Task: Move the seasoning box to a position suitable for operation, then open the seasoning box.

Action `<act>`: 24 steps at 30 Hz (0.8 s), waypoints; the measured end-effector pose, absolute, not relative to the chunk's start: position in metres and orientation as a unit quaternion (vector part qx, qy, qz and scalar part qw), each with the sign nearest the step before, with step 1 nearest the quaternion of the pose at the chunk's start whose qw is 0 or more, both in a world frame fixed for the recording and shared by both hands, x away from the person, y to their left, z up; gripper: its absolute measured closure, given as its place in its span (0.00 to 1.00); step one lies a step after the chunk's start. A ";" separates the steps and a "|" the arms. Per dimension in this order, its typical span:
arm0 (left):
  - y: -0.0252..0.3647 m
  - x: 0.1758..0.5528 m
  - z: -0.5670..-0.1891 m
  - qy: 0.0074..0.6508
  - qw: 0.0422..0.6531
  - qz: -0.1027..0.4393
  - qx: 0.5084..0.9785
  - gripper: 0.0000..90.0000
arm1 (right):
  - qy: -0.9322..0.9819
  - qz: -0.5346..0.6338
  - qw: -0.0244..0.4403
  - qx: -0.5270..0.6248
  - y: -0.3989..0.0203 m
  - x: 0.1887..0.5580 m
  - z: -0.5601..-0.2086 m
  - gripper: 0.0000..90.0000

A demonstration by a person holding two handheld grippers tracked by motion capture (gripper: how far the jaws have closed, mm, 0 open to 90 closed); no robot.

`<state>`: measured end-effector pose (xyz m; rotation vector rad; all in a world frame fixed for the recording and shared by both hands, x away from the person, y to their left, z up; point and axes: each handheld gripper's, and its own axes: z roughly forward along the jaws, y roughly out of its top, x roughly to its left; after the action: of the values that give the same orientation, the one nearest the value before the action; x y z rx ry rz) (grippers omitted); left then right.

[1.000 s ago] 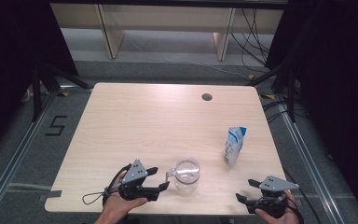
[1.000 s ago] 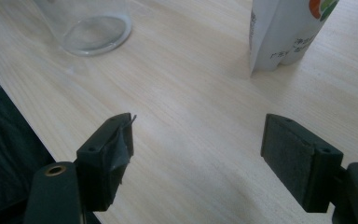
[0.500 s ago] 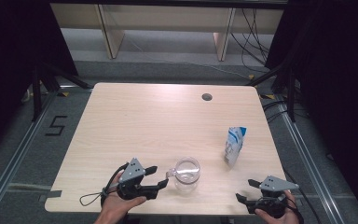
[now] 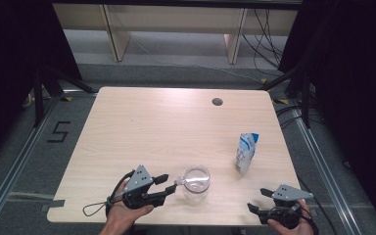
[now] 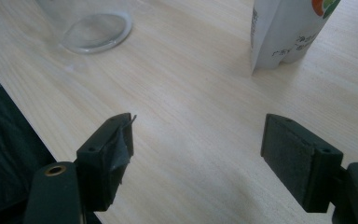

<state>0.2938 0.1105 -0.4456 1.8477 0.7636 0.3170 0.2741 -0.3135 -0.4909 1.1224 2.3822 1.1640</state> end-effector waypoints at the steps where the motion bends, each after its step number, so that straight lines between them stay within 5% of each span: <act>1: 0.110 0.294 -0.446 0.319 0.539 0.131 0.768 0.69 | 0.821 0.400 0.132 0.386 -0.314 0.274 -0.491 0.29; 12: 0.105 0.296 -0.440 0.309 0.536 0.141 0.773 0.93 | 0.826 0.402 0.136 0.371 -0.314 0.277 -0.492 0.29; 24: 0.096 0.303 -0.440 0.306 0.535 0.142 0.775 0.99 | 0.826 0.399 0.138 0.373 -0.314 0.276 -0.491 0.29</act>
<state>0.3030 0.0962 -0.4405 1.8452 0.7279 0.3382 0.2763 -0.3140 -0.4912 1.0797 2.3884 1.1554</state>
